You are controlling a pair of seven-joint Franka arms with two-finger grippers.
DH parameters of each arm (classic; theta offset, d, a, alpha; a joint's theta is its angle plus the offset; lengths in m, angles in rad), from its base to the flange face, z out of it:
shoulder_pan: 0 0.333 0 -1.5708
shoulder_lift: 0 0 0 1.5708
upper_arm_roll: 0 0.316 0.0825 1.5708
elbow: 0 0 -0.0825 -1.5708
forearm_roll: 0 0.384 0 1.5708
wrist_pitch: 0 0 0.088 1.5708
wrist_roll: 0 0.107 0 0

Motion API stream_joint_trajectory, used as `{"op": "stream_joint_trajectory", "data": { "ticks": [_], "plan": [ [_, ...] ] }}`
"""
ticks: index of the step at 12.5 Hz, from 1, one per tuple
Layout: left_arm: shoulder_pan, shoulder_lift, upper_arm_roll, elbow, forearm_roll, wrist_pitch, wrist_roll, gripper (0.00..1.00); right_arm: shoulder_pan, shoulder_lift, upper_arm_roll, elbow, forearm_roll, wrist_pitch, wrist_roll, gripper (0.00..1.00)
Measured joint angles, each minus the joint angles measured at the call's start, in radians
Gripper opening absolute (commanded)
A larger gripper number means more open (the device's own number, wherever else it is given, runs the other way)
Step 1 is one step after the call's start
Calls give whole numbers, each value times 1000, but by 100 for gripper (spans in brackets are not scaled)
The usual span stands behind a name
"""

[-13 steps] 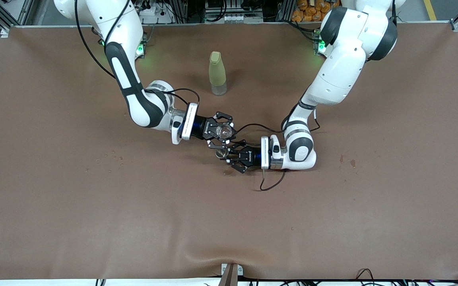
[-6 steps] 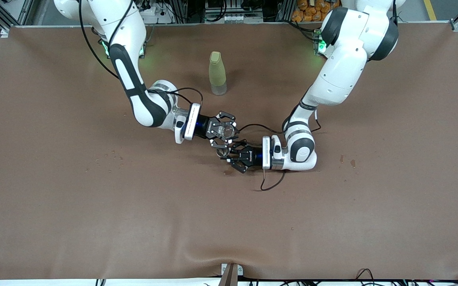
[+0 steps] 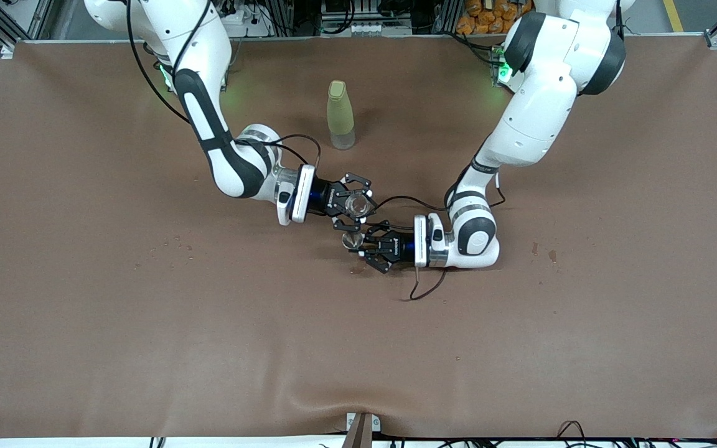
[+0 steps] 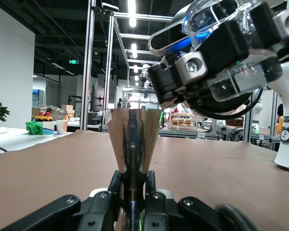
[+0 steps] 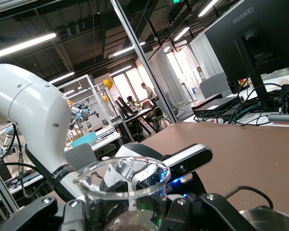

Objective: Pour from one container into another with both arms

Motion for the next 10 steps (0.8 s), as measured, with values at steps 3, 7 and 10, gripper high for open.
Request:
{"op": "stream_joint_trajectory", "data": {
  "ticks": [3, 7, 10],
  "plan": [
    [3, 0, 0, -2, 0, -1, 1, 0, 0, -5, 0, 1, 3, 9, 69, 0],
    [1, 0, 0, -5, 0, -2, 2, 0, 0, -16, 12, -1, 3, 13, 188, 0],
    [2, 0, 0, -16, 0, -3, 2, 0, 0, -45, 13, -14, 3, 34, 263, 0]
  ]
}}
